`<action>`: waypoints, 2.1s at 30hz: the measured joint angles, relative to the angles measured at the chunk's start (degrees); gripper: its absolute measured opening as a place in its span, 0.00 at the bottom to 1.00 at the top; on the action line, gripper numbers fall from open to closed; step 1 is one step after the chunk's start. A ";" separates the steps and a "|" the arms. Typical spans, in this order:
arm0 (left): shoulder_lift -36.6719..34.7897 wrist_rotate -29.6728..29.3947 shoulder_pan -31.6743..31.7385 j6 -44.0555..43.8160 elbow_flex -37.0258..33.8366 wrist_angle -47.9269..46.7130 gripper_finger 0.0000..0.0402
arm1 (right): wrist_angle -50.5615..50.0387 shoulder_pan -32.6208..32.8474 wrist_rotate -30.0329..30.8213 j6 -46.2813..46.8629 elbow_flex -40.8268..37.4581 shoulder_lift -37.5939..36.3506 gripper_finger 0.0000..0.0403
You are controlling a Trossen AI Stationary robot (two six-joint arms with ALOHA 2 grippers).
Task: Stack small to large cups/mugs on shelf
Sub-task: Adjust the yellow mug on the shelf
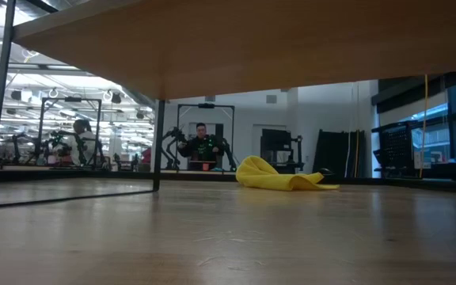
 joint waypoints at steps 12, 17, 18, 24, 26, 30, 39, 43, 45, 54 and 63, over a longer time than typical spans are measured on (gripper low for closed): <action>0.00 -0.09 -0.13 -0.39 0.00 0.00 0.23 | 1.83 -5.12 -0.37 -6.07 -0.92 0.02 0.07; 0.00 -0.09 -0.13 -0.39 0.00 -0.01 0.23 | 7.95 -6.17 -1.80 -8.39 -4.56 0.04 0.02; 0.00 -0.09 -0.13 -0.39 0.00 0.00 0.23 | 8.68 -6.33 -1.80 -8.70 -5.01 0.07 0.01; 0.00 -0.09 -0.13 -0.39 0.00 -0.02 0.23 | 12.69 -6.95 -2.20 -11.77 -5.22 0.09 0.02; 0.00 -0.11 -0.13 -0.39 0.00 0.00 0.23 | 14.10 -7.17 -2.71 -13.33 -5.20 0.09 0.02; 0.00 -0.13 -0.13 -0.39 0.00 -0.02 0.23 | 14.84 -7.53 -2.85 -15.02 -5.20 0.09 0.01; 0.00 -0.18 -0.13 -0.42 0.00 -0.02 0.23 | 16.71 -7.59 -3.52 -19.94 -5.20 0.09 0.02; 0.00 -0.19 -0.13 -0.42 0.00 -0.02 0.23 | 19.83 -7.59 -5.99 -23.35 -5.19 0.27 0.01; 0.00 -0.20 -0.13 -0.42 0.00 -0.02 0.23 | 20.22 -7.59 -6.45 -23.71 -5.16 0.59 0.01; -0.02 -0.21 -0.13 -0.42 0.00 -0.28 0.23 | 10.69 -7.59 -4.87 -18.17 -5.18 0.70 0.02; -0.02 -0.24 -0.13 -0.42 0.00 -0.30 0.23 | 9.20 -7.42 -17.23 -15.38 -5.18 -2.37 0.00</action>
